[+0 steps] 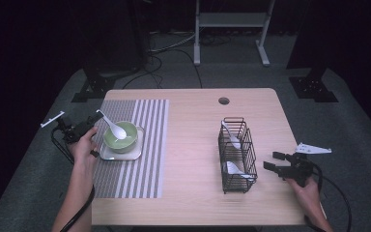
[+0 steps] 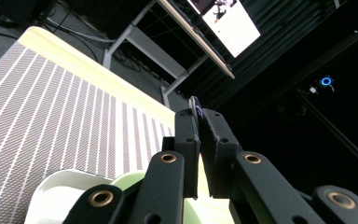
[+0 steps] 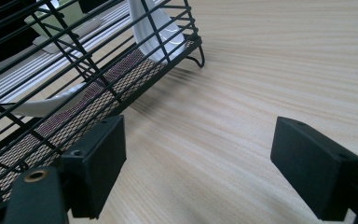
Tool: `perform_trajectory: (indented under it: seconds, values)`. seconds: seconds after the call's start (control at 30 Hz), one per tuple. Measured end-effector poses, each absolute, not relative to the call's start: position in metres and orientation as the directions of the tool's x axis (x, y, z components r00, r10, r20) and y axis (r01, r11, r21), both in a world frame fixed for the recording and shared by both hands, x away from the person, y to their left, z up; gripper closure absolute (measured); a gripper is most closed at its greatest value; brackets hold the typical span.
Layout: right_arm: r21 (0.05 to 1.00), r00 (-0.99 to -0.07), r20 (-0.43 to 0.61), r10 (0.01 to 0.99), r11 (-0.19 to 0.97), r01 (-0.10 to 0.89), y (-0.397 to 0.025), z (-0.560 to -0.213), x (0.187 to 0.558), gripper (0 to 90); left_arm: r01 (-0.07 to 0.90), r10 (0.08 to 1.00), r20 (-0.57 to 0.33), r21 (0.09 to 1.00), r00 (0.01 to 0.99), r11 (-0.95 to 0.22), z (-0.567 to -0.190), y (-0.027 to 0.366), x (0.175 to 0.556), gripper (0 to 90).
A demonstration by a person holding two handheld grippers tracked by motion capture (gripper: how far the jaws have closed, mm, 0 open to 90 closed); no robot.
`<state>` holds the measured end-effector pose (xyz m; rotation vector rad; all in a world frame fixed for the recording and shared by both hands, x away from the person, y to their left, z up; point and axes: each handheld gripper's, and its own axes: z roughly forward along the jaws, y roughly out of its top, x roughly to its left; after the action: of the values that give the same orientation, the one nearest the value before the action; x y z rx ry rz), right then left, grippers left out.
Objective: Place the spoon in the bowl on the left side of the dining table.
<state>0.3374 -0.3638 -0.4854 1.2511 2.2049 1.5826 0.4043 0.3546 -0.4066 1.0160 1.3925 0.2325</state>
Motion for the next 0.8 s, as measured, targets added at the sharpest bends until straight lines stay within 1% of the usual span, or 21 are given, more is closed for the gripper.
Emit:
perform_trajectory:
  seconds: [0.37, 0.8]
  values:
    - [0.841, -0.642, 0.331, 0.692, 0.093, 0.534, -0.364, -0.485, 0.338, 16.9, 0.422, 0.698, -0.693, 0.696, 0.183, 0.58, -0.419, 0.361, 0.403, 85.2]
    - [0.841, -0.643, 0.332, 0.69, 0.092, 0.534, -0.364, -0.486, 0.338, 17.0, 0.426, 0.697, -0.699, 0.685, 0.158, 0.591, -0.43, 0.365, 0.402, 85.2]
